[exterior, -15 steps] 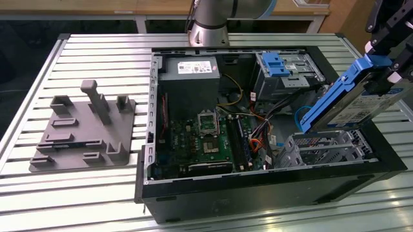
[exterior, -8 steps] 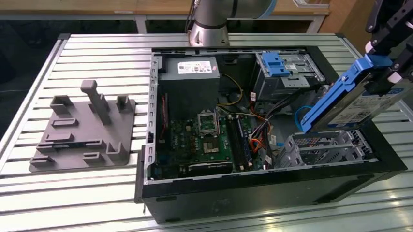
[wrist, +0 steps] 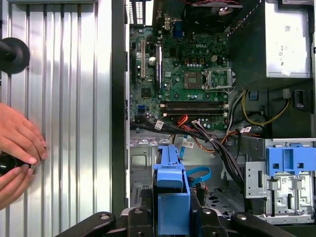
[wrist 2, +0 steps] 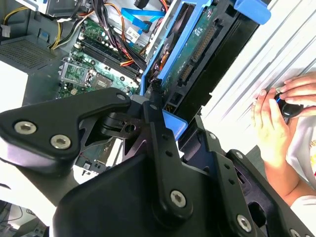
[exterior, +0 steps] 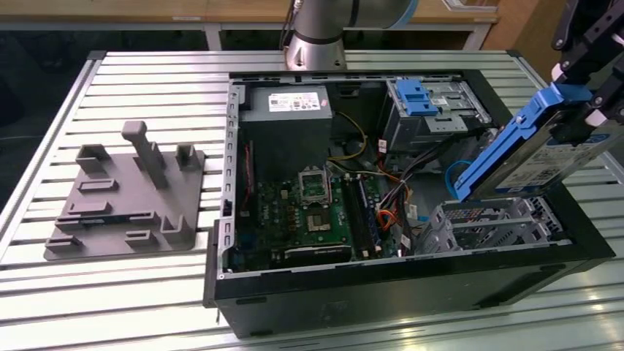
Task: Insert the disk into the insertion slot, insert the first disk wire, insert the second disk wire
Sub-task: 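Insert the disk into the insertion slot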
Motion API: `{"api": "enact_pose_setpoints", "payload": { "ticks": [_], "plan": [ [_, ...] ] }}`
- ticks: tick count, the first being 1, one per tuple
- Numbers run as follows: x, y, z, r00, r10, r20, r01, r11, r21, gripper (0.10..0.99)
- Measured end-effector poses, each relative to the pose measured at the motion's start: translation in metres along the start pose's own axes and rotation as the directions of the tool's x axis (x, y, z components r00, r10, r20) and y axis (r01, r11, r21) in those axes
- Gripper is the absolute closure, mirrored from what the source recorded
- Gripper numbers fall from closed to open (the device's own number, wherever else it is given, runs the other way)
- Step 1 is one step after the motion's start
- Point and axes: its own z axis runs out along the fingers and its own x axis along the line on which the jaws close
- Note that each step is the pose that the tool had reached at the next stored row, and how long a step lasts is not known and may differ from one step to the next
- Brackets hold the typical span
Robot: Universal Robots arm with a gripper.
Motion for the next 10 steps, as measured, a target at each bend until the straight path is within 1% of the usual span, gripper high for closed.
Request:
{"api": "enact_pose_setpoints", "payload": {
  "ticks": [10],
  "plan": [
    [-0.0002, -0.0036, 0.0018, 1.0000, 0.000, -0.0002, 0.000, 1.0000, 0.000, 0.722]
  ]
}}
